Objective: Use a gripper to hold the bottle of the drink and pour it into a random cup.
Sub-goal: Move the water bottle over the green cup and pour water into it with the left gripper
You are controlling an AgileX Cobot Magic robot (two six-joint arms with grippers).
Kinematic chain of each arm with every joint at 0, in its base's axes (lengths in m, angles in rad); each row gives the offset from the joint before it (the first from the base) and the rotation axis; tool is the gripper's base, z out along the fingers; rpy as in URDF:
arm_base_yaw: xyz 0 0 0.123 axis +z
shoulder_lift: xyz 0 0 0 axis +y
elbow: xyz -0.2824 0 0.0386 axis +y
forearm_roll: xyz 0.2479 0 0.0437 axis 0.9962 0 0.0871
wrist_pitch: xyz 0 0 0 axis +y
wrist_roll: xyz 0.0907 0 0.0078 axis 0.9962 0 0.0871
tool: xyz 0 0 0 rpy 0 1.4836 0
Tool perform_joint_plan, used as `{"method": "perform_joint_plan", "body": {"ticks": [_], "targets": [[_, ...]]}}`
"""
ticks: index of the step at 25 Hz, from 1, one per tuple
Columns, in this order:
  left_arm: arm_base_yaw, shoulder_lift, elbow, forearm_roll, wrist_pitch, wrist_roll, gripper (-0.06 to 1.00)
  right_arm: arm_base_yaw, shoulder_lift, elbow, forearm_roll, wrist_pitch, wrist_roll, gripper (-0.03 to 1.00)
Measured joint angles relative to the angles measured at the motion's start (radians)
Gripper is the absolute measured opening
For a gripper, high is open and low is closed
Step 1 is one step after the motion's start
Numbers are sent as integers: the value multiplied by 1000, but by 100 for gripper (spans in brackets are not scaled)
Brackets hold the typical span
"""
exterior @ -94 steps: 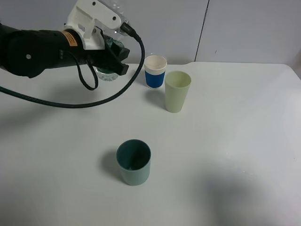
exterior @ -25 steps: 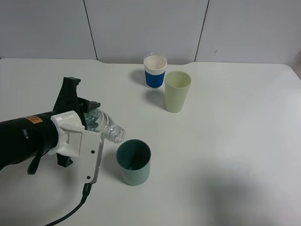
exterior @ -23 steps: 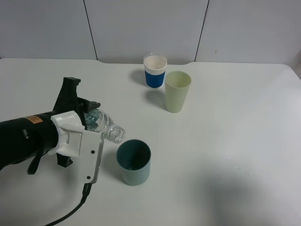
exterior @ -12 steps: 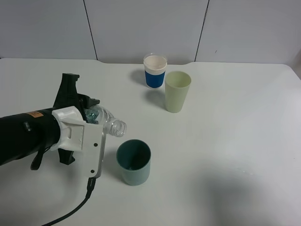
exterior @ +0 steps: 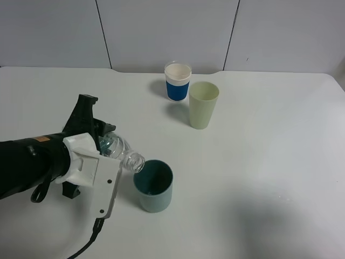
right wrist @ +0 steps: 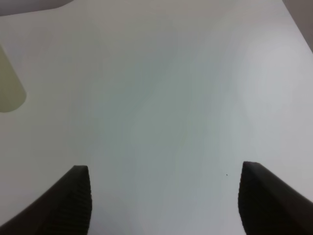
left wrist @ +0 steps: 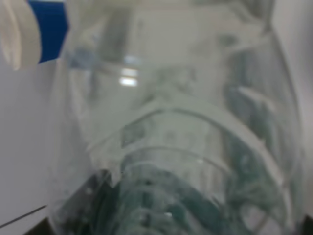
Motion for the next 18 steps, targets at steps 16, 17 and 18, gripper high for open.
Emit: {"method": "perform_joint_plan", "body": {"ticks": [16,17,18], "targets": [[-4,108,-82,-94,0,34,50,0,0,0,0,0,0,63],[-4,110,-82,-87,0,34,50,0,0,0,0,0,0,63],[-4,110,-82,-81,-2,34,50,0,0,0,0,0,0,63]]}}
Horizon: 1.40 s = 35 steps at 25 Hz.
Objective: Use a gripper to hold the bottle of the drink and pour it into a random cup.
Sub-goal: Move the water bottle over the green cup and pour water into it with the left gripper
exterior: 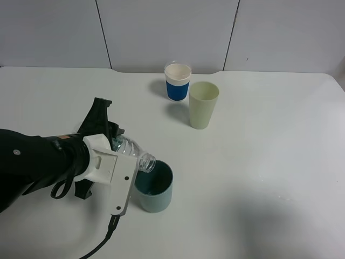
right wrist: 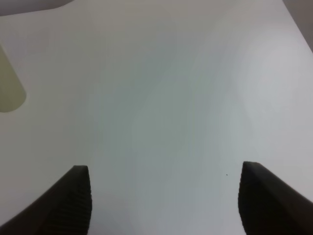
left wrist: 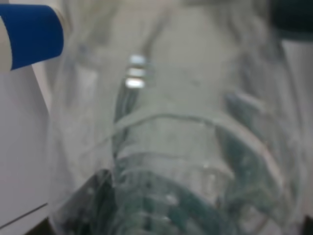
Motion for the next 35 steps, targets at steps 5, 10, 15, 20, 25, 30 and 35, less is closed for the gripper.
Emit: {"method": "perform_joint_plan", "body": {"ticks": [5,10,15,20,25,30,35], "targets": [[0,1,0,47,-35,0,50,0,0,0,0,0,0,63],[0,1,0,80,-55,0,50,0,0,0,0,0,0,63],[0,1,0,105,-74,0,50,0,0,0,0,0,0,63],[0,1,0,135,-75,0,50,0,0,0,0,0,0,63],[0,1,0,161,-75,0,50,0,0,0,0,0,0,63],[0,1,0,170,-76,0,50,0,0,0,0,0,0,63],[0,1,0,174,-76,0,50,0,0,0,0,0,0,63]]}}
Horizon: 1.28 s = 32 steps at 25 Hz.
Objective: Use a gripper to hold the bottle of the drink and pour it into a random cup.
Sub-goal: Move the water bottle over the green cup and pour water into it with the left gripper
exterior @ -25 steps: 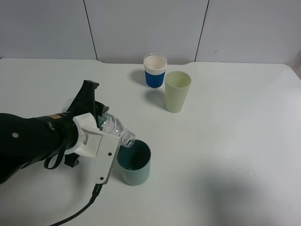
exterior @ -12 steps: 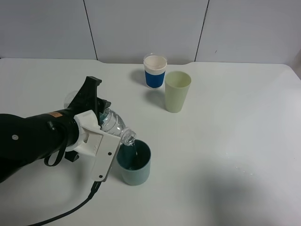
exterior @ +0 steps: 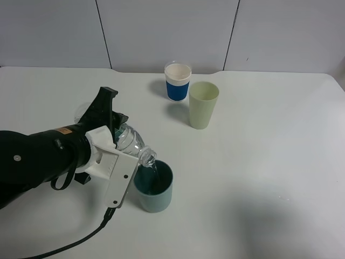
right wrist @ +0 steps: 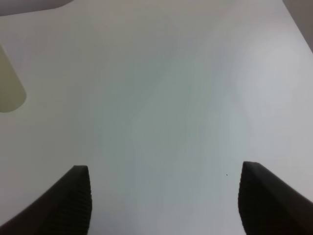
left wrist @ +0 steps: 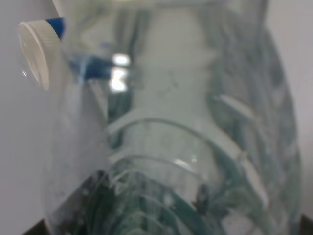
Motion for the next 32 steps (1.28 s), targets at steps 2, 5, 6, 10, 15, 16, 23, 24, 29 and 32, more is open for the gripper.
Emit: {"method": "perform_joint_plan", "body": {"ticks": [2,5,6,10,15,16,23,24,29,32], "targets": [[0,0,0,1,0,0,50,0,0,0,0,0,0,63],[0,0,0,11,-1,0,50,0,0,0,0,0,0,63],[0,0,0,15,-3,0,50,0,0,0,0,0,0,63],[0,0,0,17,-3,0,50,0,0,0,0,0,0,63],[0,0,0,20,-4,0,50,0,0,0,0,0,0,63],[0,0,0,23,-4,0,50,0,0,0,0,0,0,63],[0,0,0,42,-7,0,50,0,0,0,0,0,0,63],[0,0,0,43,-7,0,50,0,0,0,0,0,0,63],[0,0,0,53,-8,0,50,0,0,0,0,0,0,63],[0,0,0,59,-8,0,50,0,0,0,0,0,0,63]]}}
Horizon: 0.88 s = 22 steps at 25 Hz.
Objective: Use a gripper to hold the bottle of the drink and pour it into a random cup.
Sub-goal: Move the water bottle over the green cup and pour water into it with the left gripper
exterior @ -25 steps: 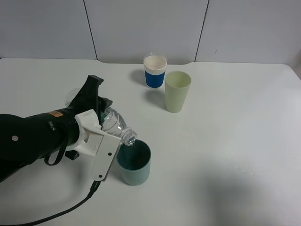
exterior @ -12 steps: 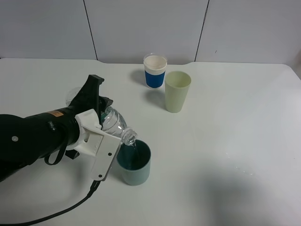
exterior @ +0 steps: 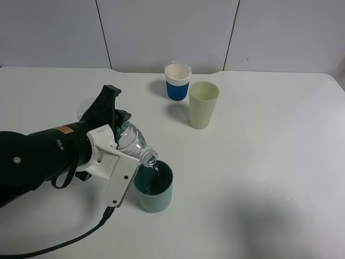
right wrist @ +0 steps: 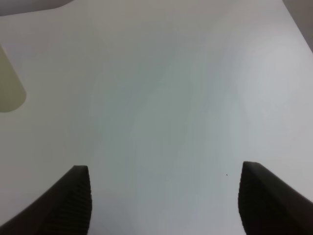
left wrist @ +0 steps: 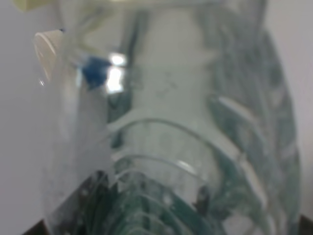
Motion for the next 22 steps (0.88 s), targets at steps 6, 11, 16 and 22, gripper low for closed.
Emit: {"method": "perform_joint_plan", "body": {"ticks": [6,11,16,22], "targets": [[0,0,0,12,0,0,50,0,0,0,0,0,0,63],[0,0,0,19,0,3,50,0,0,0,0,0,0,63],[0,0,0,20,-2,30,50,0,0,0,0,0,0,63],[0,0,0,20,-2,39,50,0,0,0,0,0,0,63]]}}
